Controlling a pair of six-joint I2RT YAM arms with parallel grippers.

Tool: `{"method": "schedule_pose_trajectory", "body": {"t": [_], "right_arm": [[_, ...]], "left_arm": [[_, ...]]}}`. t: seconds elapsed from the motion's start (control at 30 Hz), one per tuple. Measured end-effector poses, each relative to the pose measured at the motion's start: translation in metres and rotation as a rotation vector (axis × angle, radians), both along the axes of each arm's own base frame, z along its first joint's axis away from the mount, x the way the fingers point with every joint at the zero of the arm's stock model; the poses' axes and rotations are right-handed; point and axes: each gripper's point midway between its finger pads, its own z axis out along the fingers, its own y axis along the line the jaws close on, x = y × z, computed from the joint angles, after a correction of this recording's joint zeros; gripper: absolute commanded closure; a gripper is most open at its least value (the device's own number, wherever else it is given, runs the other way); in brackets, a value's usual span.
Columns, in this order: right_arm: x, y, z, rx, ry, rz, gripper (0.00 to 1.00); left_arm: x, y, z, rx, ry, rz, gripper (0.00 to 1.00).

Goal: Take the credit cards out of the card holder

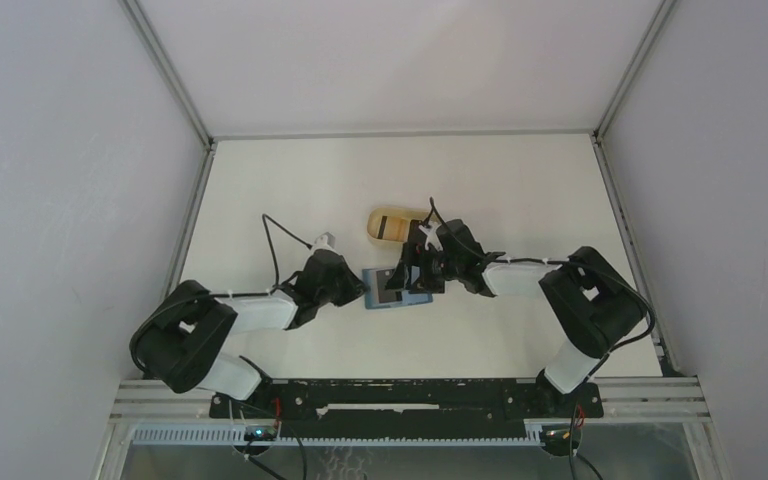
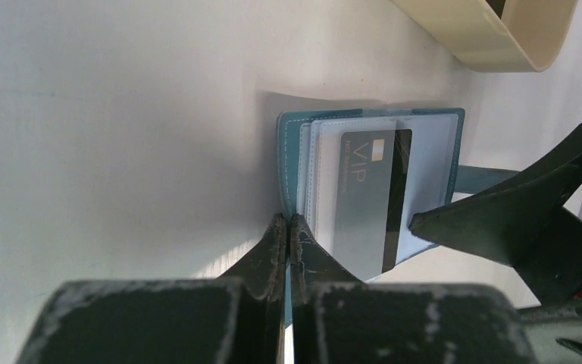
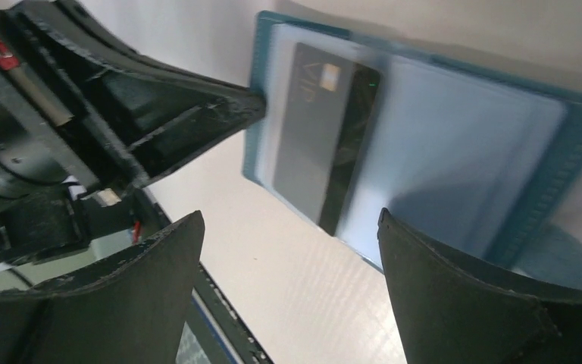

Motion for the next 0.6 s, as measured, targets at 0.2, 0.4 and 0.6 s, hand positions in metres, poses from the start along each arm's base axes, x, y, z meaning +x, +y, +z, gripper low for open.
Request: {"method": "schedule_pose_trajectory", "body": {"t": [0.2,0.4,0.6], "right_arm": [[-0.001,0.015,0.002,0.084,0.032,0.028,0.09],[-0.002,0.020,-0.001,0.123,0.052,0.029,0.09],[-0.003,0.019,-0.001,0.155,0.056,0.021,0.32]], "left_arm": [[0.004,-0.004,-0.001,-0.015,-0.014,-0.003,1.00],[0.009,-0.008,-0.002,-0.031,-0.026,-0.004,1.00],[0.011,-0.011,-0.002,-0.039,-0.034,-0.006,1.00]]}}
